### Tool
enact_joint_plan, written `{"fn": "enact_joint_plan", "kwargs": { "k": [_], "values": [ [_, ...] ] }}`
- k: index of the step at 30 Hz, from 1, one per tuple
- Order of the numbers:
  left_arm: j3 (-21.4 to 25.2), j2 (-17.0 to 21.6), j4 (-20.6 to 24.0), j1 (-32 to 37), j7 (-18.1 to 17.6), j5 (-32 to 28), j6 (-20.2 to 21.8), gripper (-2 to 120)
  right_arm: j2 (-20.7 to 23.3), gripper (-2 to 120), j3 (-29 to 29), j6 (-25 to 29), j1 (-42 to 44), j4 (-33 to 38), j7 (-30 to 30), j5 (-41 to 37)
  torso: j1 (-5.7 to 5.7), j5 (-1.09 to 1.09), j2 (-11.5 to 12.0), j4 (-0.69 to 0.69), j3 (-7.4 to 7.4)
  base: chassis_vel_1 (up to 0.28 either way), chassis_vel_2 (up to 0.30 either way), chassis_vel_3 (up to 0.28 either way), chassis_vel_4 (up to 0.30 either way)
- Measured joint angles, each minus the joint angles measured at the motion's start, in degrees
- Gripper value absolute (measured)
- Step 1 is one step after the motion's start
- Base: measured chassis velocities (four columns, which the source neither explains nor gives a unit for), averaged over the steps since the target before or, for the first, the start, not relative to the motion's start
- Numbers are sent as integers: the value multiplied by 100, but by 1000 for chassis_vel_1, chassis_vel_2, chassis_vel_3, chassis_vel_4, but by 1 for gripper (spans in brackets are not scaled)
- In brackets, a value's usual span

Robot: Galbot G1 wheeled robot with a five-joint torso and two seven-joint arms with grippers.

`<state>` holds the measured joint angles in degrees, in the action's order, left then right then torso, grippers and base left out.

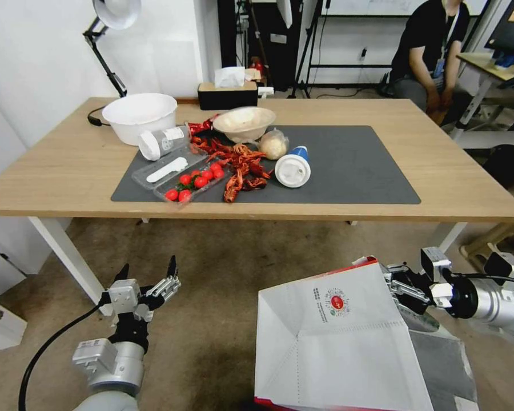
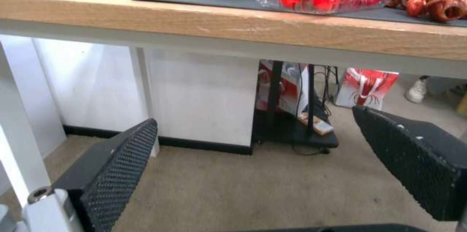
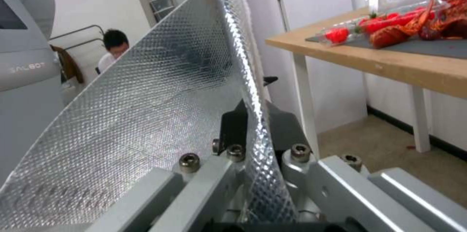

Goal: Pick up the food delivery bag from the floor and place it on the table.

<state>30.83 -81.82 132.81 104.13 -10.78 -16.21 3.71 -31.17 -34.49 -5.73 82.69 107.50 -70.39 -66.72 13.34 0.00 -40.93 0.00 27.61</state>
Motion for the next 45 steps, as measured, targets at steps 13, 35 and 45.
{"fn": "enact_joint_plan", "kwargs": {
  "k": [13,35,45],
  "values": [
    [31,95,-43,-29,85,41,5,100,-11,0,-37,1,27,4,-19,13,127,0,-310,0,182,0,0,0,0],
    [16,126,-80,-28,144,32,12,100,25,0,-47,4,7,13,9,-9,439,0,-1045,0,603,0,0,0,0],
    [9,125,-81,-29,145,33,8,100,24,0,-32,4,-1,-3,13,-8,557,0,-1318,0,759,0,0,0,0]
  ]
}}
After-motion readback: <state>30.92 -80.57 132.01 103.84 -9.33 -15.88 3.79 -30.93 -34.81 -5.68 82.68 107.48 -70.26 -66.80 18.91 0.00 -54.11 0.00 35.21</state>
